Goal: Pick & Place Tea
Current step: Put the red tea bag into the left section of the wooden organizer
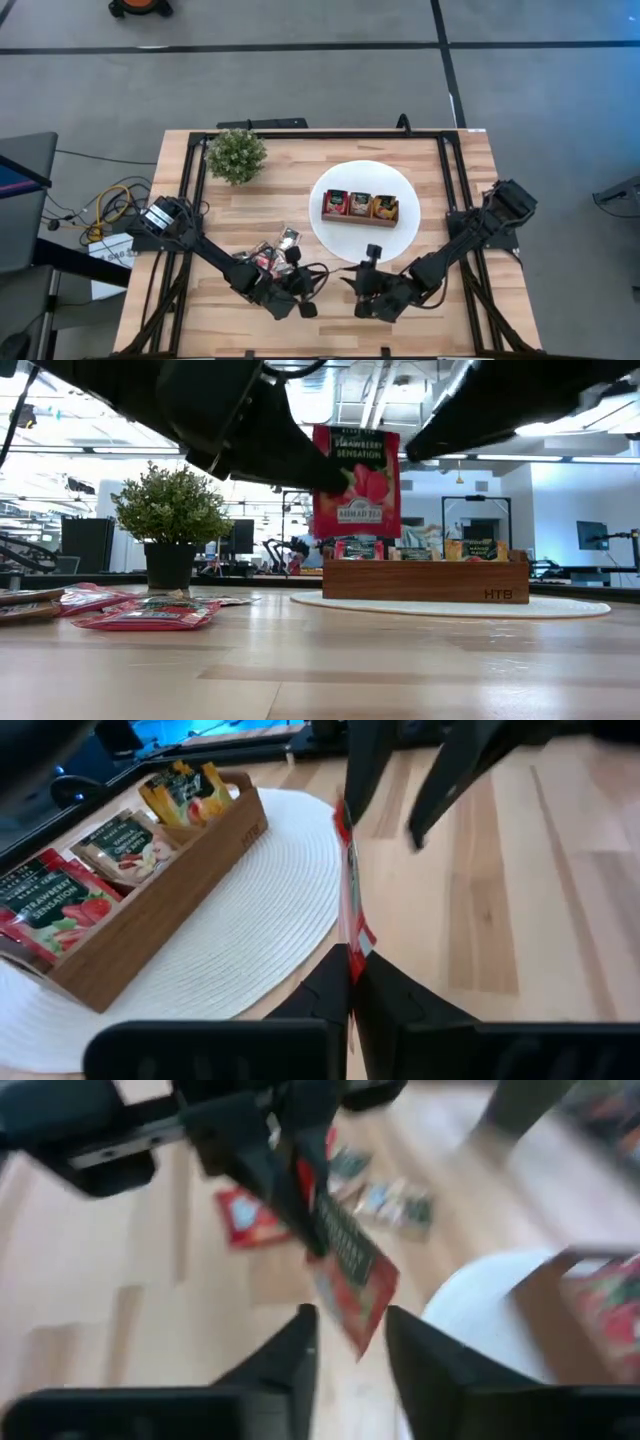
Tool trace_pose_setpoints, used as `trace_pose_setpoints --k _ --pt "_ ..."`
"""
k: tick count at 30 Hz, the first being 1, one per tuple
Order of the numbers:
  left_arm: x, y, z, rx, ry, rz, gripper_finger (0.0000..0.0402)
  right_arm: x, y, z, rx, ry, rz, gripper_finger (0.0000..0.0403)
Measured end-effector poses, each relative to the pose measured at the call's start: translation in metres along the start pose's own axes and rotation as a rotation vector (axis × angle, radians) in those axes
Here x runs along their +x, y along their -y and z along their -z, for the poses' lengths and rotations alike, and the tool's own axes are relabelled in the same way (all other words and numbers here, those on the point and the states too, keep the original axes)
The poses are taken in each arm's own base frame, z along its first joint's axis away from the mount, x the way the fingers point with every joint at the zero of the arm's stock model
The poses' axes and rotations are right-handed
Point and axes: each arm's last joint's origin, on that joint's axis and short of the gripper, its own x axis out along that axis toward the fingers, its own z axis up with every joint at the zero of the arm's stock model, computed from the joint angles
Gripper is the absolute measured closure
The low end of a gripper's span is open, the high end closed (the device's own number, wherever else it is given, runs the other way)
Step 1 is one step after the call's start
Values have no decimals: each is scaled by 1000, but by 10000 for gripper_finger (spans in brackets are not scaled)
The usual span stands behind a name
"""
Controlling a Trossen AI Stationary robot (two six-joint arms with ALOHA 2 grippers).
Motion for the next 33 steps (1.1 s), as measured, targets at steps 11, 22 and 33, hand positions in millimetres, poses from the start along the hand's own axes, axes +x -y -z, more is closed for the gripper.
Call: trace_pose_setpoints --k 11,22,33 --pt "-2 4 4 52 -46 109 401 21 -1 2 -51 -44 -130 169" --pt "-2 4 4 35 -49 111 401 19 -3 -4 -69 6 -160 377" --pt "-9 -6 8 62 -174 90 336 6 12 -8 -46 -20 -30 401"
